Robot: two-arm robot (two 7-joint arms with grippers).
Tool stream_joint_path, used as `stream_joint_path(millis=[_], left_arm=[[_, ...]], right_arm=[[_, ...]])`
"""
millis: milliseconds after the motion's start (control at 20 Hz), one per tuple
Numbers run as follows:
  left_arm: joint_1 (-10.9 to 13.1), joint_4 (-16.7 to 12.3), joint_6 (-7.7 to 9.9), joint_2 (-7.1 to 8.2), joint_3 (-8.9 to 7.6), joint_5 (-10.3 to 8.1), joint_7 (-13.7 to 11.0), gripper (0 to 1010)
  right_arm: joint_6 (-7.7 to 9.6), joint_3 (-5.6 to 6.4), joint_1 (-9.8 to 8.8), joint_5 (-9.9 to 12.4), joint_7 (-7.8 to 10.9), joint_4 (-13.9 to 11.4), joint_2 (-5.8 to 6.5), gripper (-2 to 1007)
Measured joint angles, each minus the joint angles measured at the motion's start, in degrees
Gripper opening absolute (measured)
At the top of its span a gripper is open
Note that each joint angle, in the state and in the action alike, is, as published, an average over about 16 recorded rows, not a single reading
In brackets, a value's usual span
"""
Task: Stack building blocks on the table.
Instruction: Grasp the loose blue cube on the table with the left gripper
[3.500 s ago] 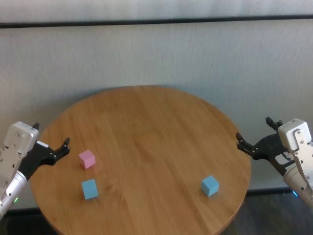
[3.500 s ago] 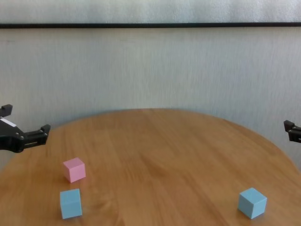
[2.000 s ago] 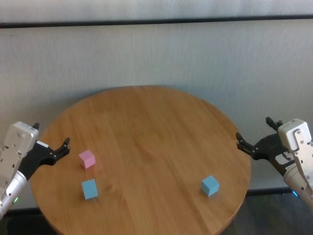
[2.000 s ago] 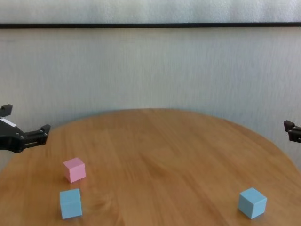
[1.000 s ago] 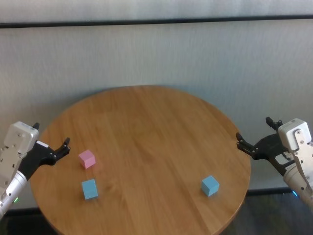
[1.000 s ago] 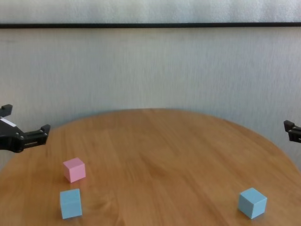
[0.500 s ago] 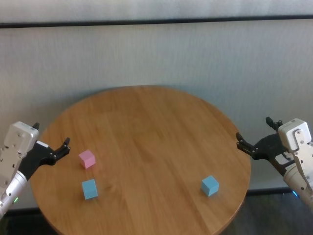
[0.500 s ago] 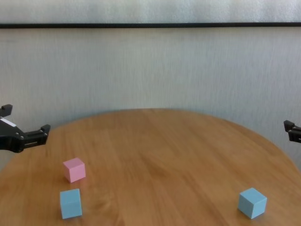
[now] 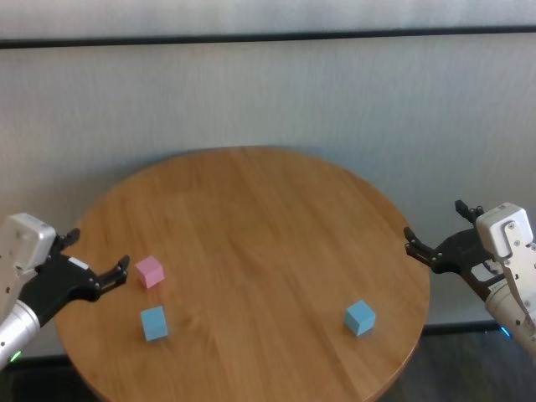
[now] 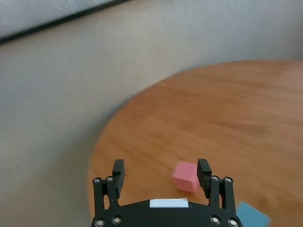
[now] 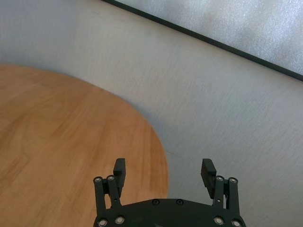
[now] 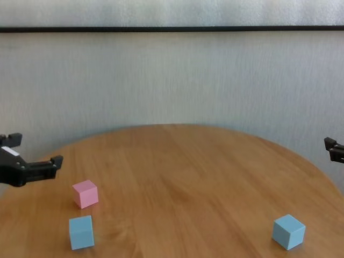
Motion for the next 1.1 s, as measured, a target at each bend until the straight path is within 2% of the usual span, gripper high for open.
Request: stream_joint_path(millis=[250,500,650,850,1100], left_arm=[[1.91,-1.76,0.86,2.26,-1.10,-4.13,-7.43,1003],[2.75,-1.31,-0.05,3.69,-1.27,-6.75,-14.57,1002],[2.54,-0.04,-1.31,3.87,-0.82,-7.17,-18.40,1002],[1.54,2.61,-3.59,3.44,0.16,-6.85,-22.90,1002],[-0.67,6.52,-5.28,2.09,1.30,-5.99,-26.86,1002]], right_arm=[[0.00,0.00,0.00,0.00,0.00,0.00,0.00,1005],[0.00,0.00,0.00,0.00,0.00,0.00,0.00,1005],[0.00,0.00,0.00,0.00,0.00,0.00,0.00,1005],[0.00,0.00,0.00,0.00,0.00,0.00,0.00,1005],[0.00,0.00,0.00,0.00,0.00,0.00,0.00,1005]])
